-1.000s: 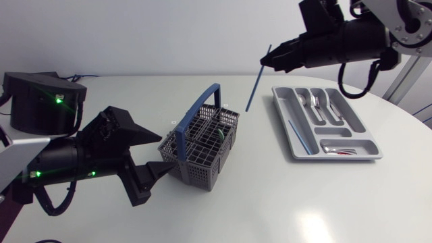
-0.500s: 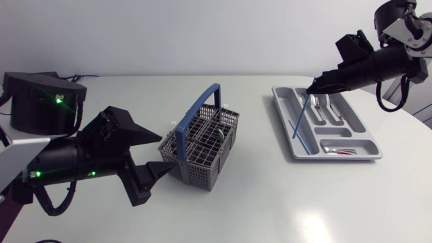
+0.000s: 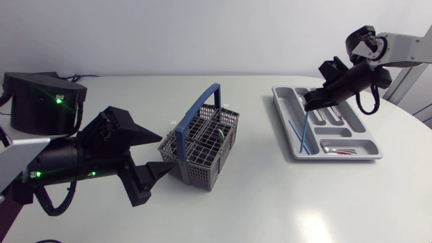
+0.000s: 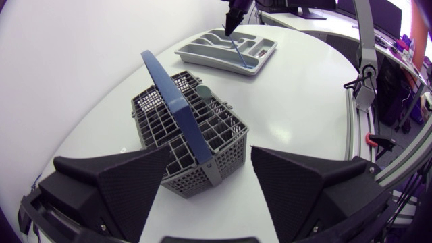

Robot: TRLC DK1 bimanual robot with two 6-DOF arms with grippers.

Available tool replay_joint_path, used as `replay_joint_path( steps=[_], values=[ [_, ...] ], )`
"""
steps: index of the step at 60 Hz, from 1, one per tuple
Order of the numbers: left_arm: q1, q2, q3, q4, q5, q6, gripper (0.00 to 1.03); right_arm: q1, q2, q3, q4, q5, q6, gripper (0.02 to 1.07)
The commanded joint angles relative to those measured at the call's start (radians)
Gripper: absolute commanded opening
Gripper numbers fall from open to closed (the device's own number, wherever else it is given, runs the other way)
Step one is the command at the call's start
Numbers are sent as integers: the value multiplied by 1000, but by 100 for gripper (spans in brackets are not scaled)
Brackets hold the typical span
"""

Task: Unload the cutlery basket into the drawer organizer.

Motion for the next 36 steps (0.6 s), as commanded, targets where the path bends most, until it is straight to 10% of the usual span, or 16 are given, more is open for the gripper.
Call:
replay_joint_path(
  steps=[1, 22, 36],
  values=[
    [-4, -9, -32, 5, -8, -18, 83, -6, 77, 48, -16, 4, -16, 7],
    [10, -25, -55, 2, -8, -16, 83, -20, 247, 169, 37, 14, 17, 30],
    [39, -30, -80, 0, -8, -2, 84, -2, 204, 155, 78, 14, 36, 78]
  ],
)
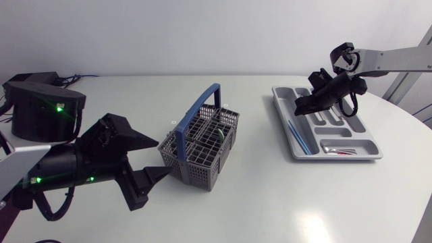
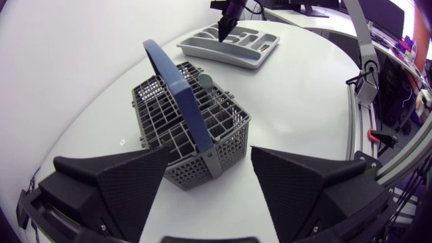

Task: Unload the cutlery basket into the drawer organizer.

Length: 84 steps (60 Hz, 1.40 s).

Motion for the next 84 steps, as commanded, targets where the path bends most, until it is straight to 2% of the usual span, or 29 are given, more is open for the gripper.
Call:
replay_joint_path(
  steps=[1, 14, 26, 37, 49, 62, 84],
  values=[
    [25, -14, -45, 2, -8, 2, 84, 15, -47, -11, 30, 7, 27, 78],
    [101, -2, -102, 53, 12, 39, 84, 135, -183, -108, 89, -44, 65, 78],
    [144, 78, -123, 129, 15, 59, 83, 227, -174, -97, 137, -78, 122, 76],
    [164, 162, -128, 194, 23, 69, 83, 272, -122, -68, 184, -118, 181, 50],
    [181, 295, -120, 290, 23, 83, 83, 328, -48, -45, 203, -124, 208, 30],
    [203, 421, -70, 362, 25, 89, 83, 356, 2, -27, 197, -159, 217, 30],
    [229, 542, 31, 416, 26, 89, 83, 379, -94, -175, 209, -202, 195, 30]
  ],
)
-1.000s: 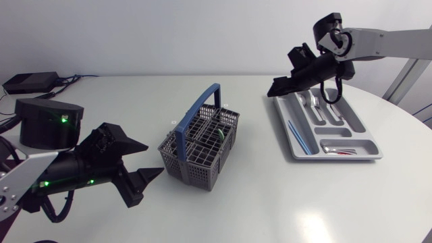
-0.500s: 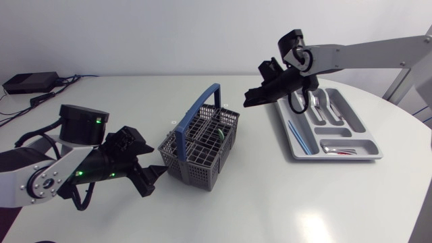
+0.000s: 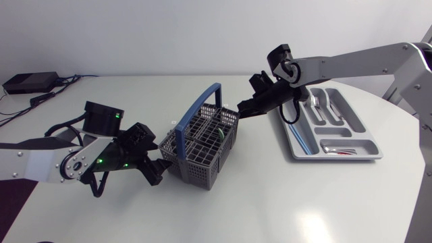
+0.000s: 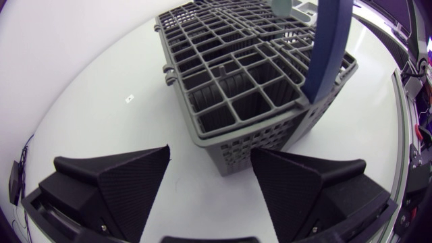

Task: Unload the cutlery basket into the drawer organizer.

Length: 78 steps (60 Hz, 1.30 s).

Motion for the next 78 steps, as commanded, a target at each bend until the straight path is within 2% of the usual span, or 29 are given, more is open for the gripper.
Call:
replay_joint_path(
  steps=[1, 39, 47, 67, 74, 78],
  values=[
    [17, 33, 59, 29, 10, 12, 83, 14, -53, -56, 6, -16, 2, 30],
    [120, 237, 248, 47, 57, 30, 83, 129, -303, -358, 74, -18, 26, 30],
    [140, 284, 300, 45, 90, 32, 83, 137, -333, -389, 74, 4, 26, 30],
    [172, 343, 385, 27, 109, 32, 83, 142, -362, -429, 94, 37, 39, 30],
    [238, 301, 366, -2, 152, 41, 83, 125, -385, -444, 92, 41, 33, 54],
    [286, 252, 342, -25, 180, 52, 83, 108, -403, -456, 94, 48, 23, 59]
  ],
)
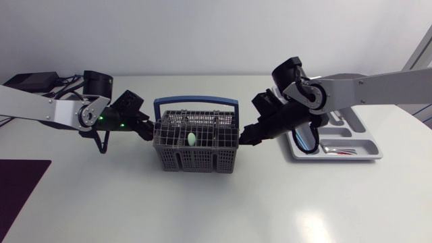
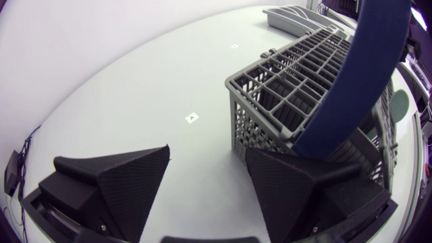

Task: Unload the cutlery basket into the drawer organizer.

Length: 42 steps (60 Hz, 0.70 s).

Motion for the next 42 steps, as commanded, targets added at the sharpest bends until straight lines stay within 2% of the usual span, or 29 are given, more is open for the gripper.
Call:
replay_joint_path(
  steps=[1, 5, 8, 16, 26, 33, 40, 42],
  values=[
    [51, -78, -24, -22, 40, 25, 83, -1, -52, -27, 25, -20, 5, 62],
    [90, -123, -56, -43, 66, 42, 83, -16, -66, -36, 23, -19, -6, 71],
    [108, -146, -81, -55, 73, 65, 84, -27, -78, -40, 22, -20, -12, 75],
    [149, -193, -135, -69, 84, 105, 84, -40, -103, -50, 17, -20, -25, 75],
    [203, -338, -142, -200, 159, 117, 84, -57, -150, -66, 0, -22, -37, 78],
    [186, -456, -142, -304, 193, 113, 84, -47, -195, -85, -12, -27, -44, 78],
    [120, -545, -139, -385, 198, 90, 84, -2, -247, -86, -15, -27, -43, 77],
    [97, -566, -138, -399, 199, 73, 83, 10, -255, -83, -17, -27, -41, 74]
  ],
)
